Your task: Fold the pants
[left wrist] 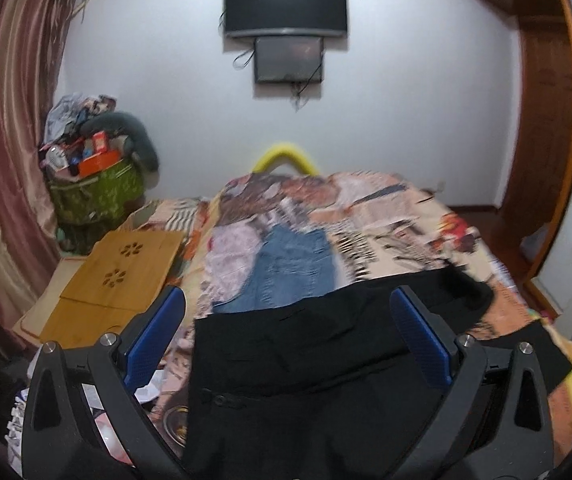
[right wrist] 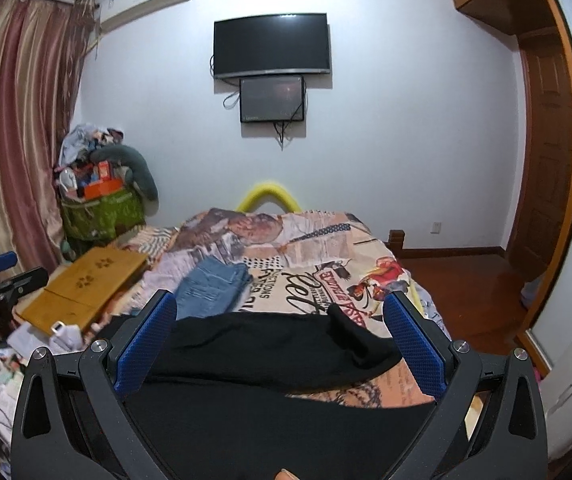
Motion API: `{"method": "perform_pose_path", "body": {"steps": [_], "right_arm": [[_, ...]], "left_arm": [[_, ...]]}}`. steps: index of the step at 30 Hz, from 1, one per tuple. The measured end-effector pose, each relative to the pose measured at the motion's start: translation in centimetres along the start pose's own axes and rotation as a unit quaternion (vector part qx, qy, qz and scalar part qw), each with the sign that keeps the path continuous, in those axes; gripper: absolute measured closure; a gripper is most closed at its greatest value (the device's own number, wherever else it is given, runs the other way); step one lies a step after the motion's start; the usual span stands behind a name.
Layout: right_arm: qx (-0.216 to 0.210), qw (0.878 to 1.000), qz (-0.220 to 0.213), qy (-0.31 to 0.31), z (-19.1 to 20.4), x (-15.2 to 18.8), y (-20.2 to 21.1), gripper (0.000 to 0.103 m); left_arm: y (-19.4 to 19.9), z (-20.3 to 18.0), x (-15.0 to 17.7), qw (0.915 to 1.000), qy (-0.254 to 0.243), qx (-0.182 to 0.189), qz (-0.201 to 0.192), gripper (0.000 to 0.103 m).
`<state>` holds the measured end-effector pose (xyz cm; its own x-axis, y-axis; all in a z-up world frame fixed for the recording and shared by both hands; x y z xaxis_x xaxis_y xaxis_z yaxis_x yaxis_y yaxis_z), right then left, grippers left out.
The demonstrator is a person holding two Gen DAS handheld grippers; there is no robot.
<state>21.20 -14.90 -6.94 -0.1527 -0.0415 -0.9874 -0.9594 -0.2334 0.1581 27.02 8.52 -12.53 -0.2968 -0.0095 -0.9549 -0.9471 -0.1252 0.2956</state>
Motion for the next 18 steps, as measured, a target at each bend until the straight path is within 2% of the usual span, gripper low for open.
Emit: {"method": "perform_pose_path", "body": {"steps": [8, 14, 16, 18], "right_arm": [[-0.032, 0.999, 0.038, 0.017, -1.2, 1.6, -5.6, 0.001], [-0.069, 0.993, 0.096, 0.021, -1.3, 4.3, -11.1, 0.001], [-0.077, 0.990, 0.116, 0.016, -1.4, 5.4, -13.1, 0.001], [-0.084, 0.987, 0.133, 0.013, -1.3, 6.5, -14.6, 0.001]], "left_arm": [[-9.2, 4.8, 3.8, 0.9952, -0.016, -0.059, 0.076, 0.000], [-14.1, 8.1, 6.0, 0.9901, -0.007, -0.069, 0.122, 0.000], [-15.6, 9.1, 6.8, 0.9876, 0.002, -0.073, 0.139, 0.007], [-17.0, 10.0, 7.7, 0.9849, 0.015, -0.072, 0.157, 0.008]]}}
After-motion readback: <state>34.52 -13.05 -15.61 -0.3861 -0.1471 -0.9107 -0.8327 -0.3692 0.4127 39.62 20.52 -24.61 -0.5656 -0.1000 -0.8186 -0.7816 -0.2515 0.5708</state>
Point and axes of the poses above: each gripper's, at about its wrist camera, not at the fingertips, and y roughly against the way its jaws point, z to its left, x to its underside, the point moved 9 cm from there along -y, roughly the way its jaws point, and after that the axes turned 13 degrees about -z, right-handed, at the moved point
